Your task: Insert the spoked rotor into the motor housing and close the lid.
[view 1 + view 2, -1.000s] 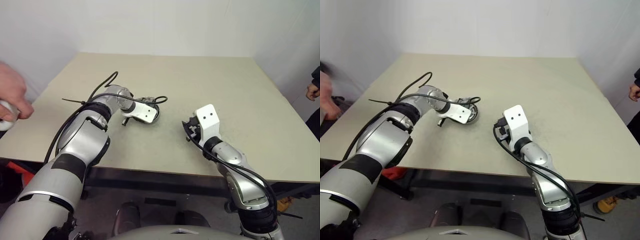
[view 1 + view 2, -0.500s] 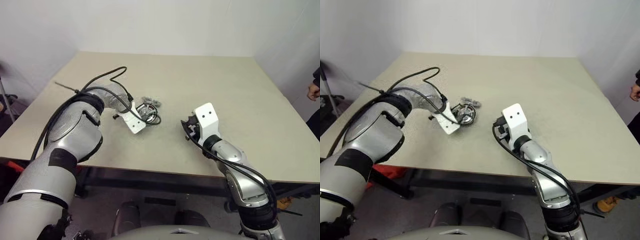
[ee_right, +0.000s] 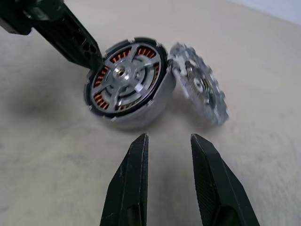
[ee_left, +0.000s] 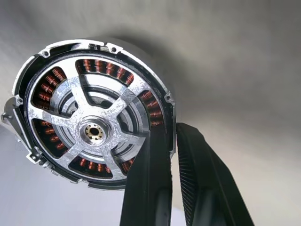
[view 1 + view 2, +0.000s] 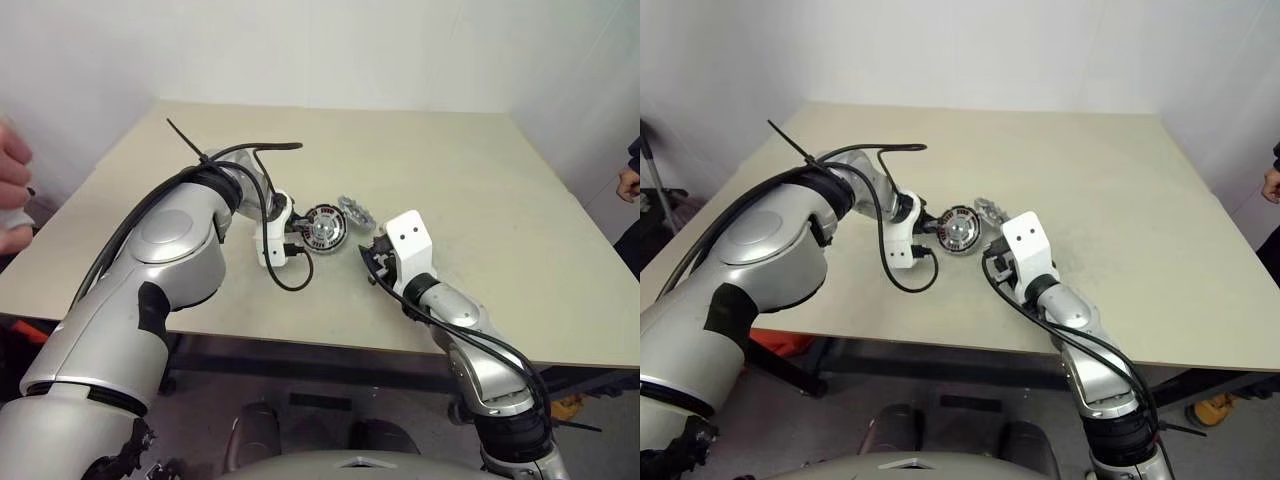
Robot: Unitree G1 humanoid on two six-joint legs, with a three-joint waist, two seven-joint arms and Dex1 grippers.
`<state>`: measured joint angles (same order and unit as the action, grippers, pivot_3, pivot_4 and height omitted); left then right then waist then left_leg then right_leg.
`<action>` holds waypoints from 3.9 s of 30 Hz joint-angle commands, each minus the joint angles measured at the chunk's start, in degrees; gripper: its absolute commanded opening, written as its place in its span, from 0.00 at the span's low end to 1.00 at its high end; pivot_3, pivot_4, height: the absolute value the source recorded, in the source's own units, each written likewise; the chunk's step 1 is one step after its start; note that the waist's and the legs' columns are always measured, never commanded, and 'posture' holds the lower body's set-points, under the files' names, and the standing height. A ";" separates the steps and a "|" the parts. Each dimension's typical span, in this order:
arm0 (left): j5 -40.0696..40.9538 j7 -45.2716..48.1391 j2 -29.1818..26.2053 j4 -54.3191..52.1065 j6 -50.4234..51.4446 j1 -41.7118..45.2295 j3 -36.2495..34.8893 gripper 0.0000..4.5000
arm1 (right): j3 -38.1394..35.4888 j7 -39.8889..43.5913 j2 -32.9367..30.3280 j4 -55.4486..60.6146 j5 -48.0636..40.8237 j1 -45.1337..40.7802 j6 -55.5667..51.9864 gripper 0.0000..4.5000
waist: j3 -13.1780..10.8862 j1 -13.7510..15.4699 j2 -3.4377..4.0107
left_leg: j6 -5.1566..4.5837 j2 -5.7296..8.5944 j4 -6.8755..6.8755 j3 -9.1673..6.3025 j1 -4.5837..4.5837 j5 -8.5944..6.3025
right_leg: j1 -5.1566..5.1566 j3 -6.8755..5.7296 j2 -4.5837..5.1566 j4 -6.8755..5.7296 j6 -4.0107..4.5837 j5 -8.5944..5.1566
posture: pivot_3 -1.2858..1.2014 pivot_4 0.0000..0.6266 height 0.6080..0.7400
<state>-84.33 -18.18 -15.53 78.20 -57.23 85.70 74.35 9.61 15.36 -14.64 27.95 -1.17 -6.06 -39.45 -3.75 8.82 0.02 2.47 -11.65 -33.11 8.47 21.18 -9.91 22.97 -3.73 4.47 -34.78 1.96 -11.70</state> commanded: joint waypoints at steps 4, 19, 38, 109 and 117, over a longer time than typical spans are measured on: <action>-5.16 -14.01 2.11 -0.71 -2.16 2.85 6.06 0.00 | -1.66 -1.21 -0.48 5.11 0.23 1.53 -0.35 0.33 | -0.01 0.06 -0.01 | -0.01 0.00 -0.05 0.00 0.04 0.00 | 0.02 0.00 0.00 0.00 0.05 -0.04 | 0.52 0.00 1.00; -11.27 -23.67 6.87 1.04 -0.03 2.66 13.14 0.00 | -1.96 -3.28 -0.59 9.78 0.49 4.54 -3.11 0.33 | 0.00 0.21 -0.01 | -0.08 0.02 -0.16 -0.05 0.05 -0.05 | -0.01 0.01 0.02 0.00 0.01 -0.02 | 0.52 0.00 1.00; -3.42 -15.16 4.59 1.16 -0.65 2.14 6.52 0.30 | -1.32 -3.17 -0.52 7.14 0.32 2.06 -2.37 0.33 | 0.00 0.22 -0.01 | -0.15 0.03 -0.20 -0.04 0.03 -0.09 | -0.01 0.03 0.03 -0.01 0.15 0.07 | 0.52 0.00 1.00; 104.49 58.61 0.61 -75.64 82.68 -63.27 -72.81 0.53 | -46.79 -22.76 14.11 -16.95 -58.50 -8.93 -27.45 0.91 | 0.35 -1.70 0.57 | -0.09 0.18 0.32 0.25 -0.33 -0.04 | 0.01 0.08 0.18 0.04 0.07 -0.07 | 0.52 0.00 1.00; 103.75 57.75 0.40 -75.87 81.88 -63.46 -72.57 0.53 | -44.63 -23.41 13.81 -18.91 -62.57 -8.33 -26.94 1.00 | 0.40 -1.70 0.65 | 0.09 0.18 0.35 0.27 -0.26 0.06 | 0.07 0.08 0.17 0.06 0.06 -0.07 | 0.52 0.00 1.00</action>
<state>19.59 39.87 -14.77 4.76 25.96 21.71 1.98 -35.54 -7.83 -0.84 9.21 -61.44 -13.91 -66.70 -3.35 7.12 0.66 2.56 -11.47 -32.75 8.74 20.92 -9.84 23.04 -3.65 4.64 -34.72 2.02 -11.78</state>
